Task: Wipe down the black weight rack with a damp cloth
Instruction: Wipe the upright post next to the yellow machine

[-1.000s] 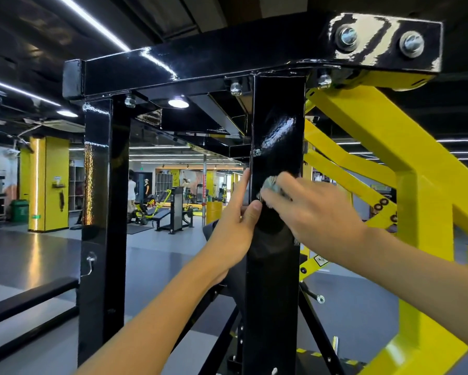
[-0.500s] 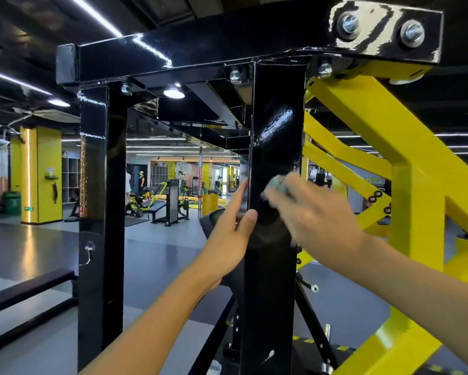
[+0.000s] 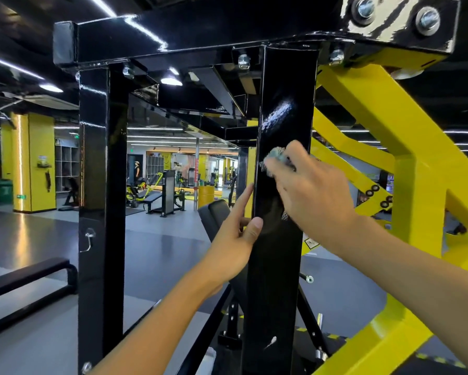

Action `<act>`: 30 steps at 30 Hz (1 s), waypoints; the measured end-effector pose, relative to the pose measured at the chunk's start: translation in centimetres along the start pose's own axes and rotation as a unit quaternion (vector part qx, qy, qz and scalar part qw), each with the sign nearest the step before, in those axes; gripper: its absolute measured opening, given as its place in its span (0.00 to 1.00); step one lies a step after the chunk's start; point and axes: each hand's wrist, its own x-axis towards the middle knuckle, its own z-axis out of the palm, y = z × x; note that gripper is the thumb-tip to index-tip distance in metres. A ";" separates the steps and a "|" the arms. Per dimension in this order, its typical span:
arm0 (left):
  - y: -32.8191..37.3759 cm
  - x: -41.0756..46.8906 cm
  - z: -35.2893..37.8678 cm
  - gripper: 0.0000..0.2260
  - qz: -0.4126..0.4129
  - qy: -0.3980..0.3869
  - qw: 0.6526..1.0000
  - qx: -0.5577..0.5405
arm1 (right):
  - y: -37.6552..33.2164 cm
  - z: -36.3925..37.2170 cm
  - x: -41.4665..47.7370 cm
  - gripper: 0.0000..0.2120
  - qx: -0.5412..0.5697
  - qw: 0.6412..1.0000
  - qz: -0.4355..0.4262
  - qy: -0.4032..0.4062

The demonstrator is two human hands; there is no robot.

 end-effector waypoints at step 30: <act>-2.4 -2.8 1.5 0.29 0.022 -0.010 1.000 -0.016 | -0.5 -0.4 -7.5 0.14 0.017 0.993 -0.094 -0.075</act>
